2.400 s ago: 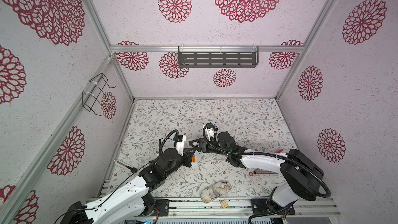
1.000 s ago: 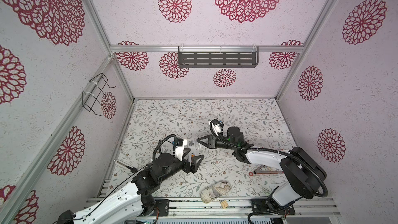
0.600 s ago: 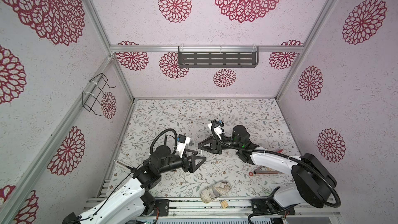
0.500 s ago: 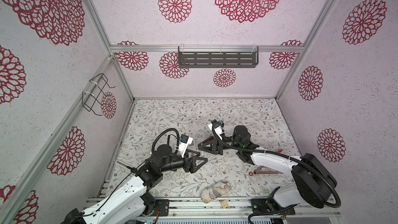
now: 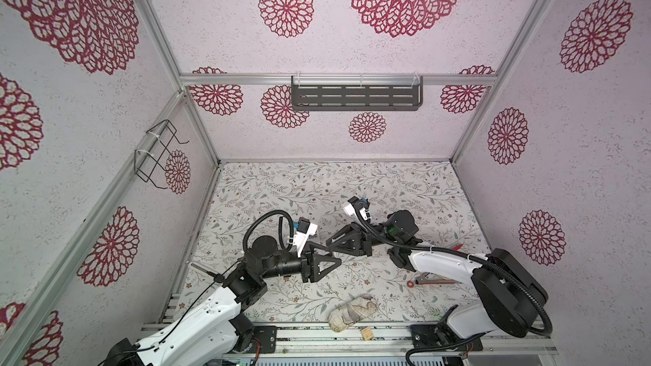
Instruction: Load the batteries into the remote control
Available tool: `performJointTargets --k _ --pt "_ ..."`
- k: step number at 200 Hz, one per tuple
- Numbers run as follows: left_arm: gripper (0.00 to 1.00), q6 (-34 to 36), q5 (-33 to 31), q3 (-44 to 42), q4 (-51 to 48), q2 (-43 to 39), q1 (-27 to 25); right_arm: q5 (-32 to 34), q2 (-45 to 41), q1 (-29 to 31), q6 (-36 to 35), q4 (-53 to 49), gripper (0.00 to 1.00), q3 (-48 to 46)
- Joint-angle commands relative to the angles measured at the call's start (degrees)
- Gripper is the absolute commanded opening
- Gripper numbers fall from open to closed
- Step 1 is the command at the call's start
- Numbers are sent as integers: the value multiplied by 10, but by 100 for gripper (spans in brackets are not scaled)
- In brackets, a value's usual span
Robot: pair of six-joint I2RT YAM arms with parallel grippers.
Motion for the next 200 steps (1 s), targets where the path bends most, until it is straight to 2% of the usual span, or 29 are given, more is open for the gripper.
performJointTargets --k 1,14,36,75,101,122,134,143,151,154,157,175,190,200 --pt "54 11 10 9 20 9 3 -15 2 0 16 53 25 5" --pt "44 11 11 9 20 14 3 -15 3 0 17 53 25 5" --pt "35 11 6 6 18 15 3 -17 4 0 17 53 26 5" --pt "23 20 -15 7 -10 11 4 -16 12 -2 17 53 27 6" --pt "19 27 -26 5 -26 8 5 -19 17 -3 19 51 30 10" --pt "17 27 -34 3 -34 3 6 -20 17 -6 18 46 42 9" --pt "15 28 -40 1 -39 2 7 -15 16 -11 18 42 52 7" --pt "14 30 -45 0 -46 1 8 -8 13 -20 17 34 65 4" --pt "14 31 -51 -1 -52 3 9 -1 8 -29 14 26 88 0" --pt "14 31 -53 -1 -54 3 9 1 7 -32 12 17 96 0" --pt "14 32 -56 -2 -57 5 9 4 4 -38 7 6 99 0" --pt "13 34 -71 -5 -68 20 10 37 -17 -71 -55 -128 99 8" --pt "14 33 -93 -1 -83 44 10 100 -41 -100 -159 -327 99 32" --pt "14 29 -106 6 -92 69 10 168 -57 -112 -229 -459 99 54"
